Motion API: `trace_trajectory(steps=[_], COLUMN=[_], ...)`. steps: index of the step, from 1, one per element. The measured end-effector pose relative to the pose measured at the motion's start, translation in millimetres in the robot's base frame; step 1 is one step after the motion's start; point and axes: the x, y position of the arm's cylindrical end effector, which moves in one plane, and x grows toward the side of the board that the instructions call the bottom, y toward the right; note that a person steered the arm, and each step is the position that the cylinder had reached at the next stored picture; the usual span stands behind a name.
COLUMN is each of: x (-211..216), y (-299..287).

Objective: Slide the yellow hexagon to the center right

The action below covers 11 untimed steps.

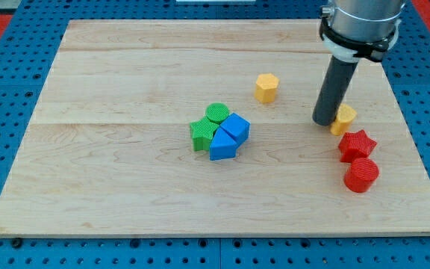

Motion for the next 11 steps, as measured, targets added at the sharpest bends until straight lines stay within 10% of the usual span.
trace_trajectory(steps=[7, 11], x=[-93, -52], y=[-101, -122])
